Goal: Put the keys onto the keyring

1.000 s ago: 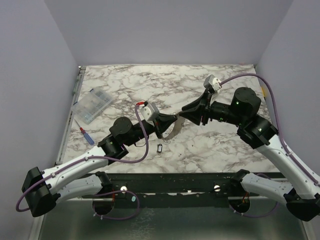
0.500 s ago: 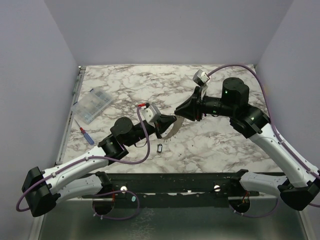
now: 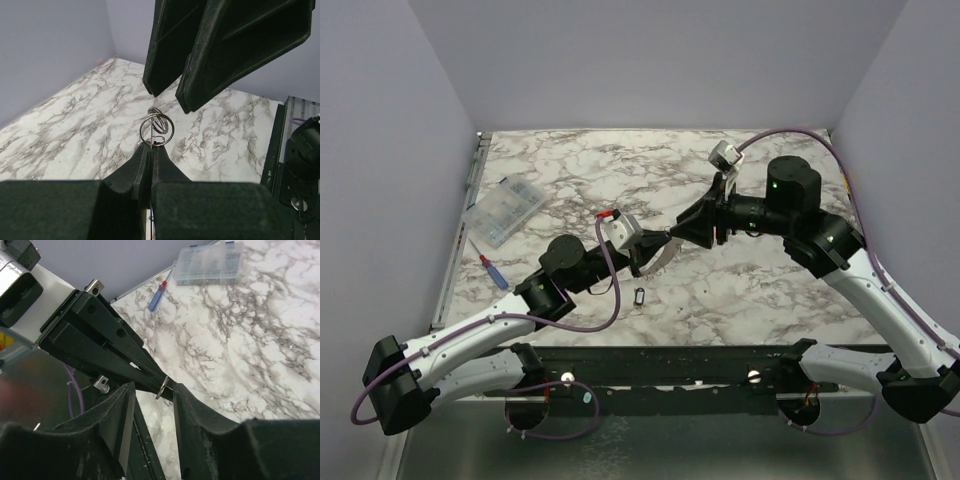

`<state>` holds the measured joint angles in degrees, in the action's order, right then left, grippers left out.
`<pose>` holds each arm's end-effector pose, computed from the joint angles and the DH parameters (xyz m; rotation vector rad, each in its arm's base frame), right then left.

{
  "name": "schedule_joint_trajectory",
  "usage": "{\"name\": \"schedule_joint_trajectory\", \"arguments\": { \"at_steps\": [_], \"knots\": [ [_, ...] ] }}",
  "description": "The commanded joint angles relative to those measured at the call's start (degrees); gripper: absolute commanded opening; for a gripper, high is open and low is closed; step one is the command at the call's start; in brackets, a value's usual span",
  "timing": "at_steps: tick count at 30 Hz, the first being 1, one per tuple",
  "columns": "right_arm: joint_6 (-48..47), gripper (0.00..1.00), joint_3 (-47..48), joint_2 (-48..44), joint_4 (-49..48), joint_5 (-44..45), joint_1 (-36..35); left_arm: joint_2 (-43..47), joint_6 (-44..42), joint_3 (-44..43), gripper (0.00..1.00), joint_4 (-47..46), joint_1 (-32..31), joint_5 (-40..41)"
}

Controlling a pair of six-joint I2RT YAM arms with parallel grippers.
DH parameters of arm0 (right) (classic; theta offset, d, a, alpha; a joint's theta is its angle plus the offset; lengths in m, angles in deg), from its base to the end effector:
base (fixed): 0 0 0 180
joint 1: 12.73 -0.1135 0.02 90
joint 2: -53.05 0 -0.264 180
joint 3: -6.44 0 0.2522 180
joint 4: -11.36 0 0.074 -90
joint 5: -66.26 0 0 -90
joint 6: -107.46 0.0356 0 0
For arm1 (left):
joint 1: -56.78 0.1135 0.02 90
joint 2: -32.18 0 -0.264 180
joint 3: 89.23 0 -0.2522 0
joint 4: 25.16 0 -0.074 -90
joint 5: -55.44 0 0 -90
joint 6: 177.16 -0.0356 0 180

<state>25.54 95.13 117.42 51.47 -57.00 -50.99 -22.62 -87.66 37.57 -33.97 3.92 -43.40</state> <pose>0.1728 0.1611 0.4272 -0.9075 1.7197 1.0853 0.1334 -0.1852 0.3359 0.7903 1.2800 -0.8540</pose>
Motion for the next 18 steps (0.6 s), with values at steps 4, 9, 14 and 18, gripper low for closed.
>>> {"name": "schedule_joint_trajectory", "arguments": {
  "at_steps": [4,9,14,18],
  "knots": [
    [0.5,0.48,0.3,-4.1,-0.8,8.0,-0.2,3.0,4.5,-0.2,0.0,-4.2,0.2,-1.4],
    [3.3,0.38,-1.4,-6.4,-1.9,12.1,-0.2,4.1,8.6,1.1,0.0,-8.3,0.2,-1.8],
    [7.2,0.3,-2.1,-6.7,-2.6,8.0,-0.1,4.1,11.1,1.3,0.0,-9.9,0.2,-0.2],
    [12.3,0.3,-4.5,-7.7,-5.8,5.1,-0.2,3.7,14.0,2.1,0.0,-12.5,0.2,1.0]
  ]
}}
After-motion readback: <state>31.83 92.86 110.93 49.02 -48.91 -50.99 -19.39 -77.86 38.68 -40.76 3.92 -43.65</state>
